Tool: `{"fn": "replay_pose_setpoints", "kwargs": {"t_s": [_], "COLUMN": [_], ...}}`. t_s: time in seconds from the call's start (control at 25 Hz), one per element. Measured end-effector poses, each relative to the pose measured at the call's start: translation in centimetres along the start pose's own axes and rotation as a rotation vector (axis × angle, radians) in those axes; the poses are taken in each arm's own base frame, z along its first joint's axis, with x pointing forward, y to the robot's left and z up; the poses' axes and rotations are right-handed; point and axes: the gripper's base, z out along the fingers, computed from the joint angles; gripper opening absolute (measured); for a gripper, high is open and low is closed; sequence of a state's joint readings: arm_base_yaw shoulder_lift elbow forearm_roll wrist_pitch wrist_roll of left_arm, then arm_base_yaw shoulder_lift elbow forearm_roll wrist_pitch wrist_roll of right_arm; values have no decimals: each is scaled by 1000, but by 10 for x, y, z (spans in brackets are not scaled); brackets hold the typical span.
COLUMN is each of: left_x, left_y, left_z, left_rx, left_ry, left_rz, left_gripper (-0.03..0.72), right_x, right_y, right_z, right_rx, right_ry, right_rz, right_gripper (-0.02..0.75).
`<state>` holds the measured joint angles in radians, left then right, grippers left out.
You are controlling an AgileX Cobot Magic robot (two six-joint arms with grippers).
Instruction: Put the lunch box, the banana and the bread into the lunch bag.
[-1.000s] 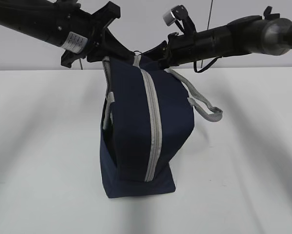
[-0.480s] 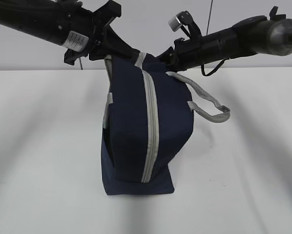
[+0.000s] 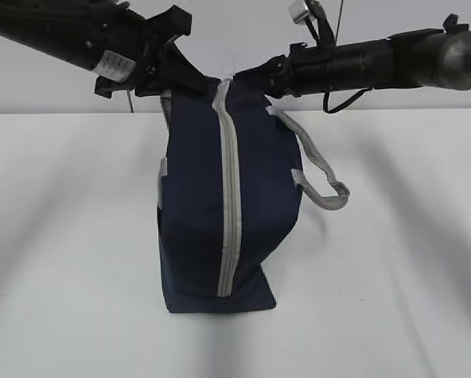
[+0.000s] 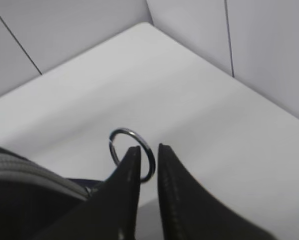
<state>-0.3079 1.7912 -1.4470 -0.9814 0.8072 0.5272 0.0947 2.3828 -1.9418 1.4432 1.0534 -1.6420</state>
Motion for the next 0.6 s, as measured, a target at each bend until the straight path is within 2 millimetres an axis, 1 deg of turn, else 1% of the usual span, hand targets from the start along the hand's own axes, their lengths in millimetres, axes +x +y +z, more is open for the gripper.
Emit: {"fn": "replay_pose_setpoints", "kwargs": {"t_s": [0.04,0.12,0.2,0.24,0.28,0.36,0.48,0.56,0.6], "left_x": [0,0,0,1,1,1,-1,-4,-6], "left_y": [0,1,2,3,4,6,13,16,19], "left_z": [0,0,1,2,3,4,-1,-9,-14], "left_rx": [-6,-16,-18,-20,-22,-25,-35,-47,-60], "left_ry": [4,8,14,17,20,22,13,-2,-12], "left_rz": [9,24,25,24,24,22,9,-6,-21], "left_gripper": [48,124,234,276,320,371,393,396,397], "right_x": [-2,-4,-4,-4,-3,-2,-1,1,1], "right_y": [-2,-3,-4,-4,-5,-6,-14,-21,-24], "right_z": [-3,-7,-12,-13,-15,-20,-34,-45,-50], "right_rx": [1,-11,-20,-28,-33,-54,-52,-37,-28], "right_ry": [-28,-56,-63,-64,-66,-69,-81,-94,-101], "right_rz": [17,36,53,68,90,142,284,463,519], "right_gripper": [136,289,402,438,456,479,489,490,490]}}
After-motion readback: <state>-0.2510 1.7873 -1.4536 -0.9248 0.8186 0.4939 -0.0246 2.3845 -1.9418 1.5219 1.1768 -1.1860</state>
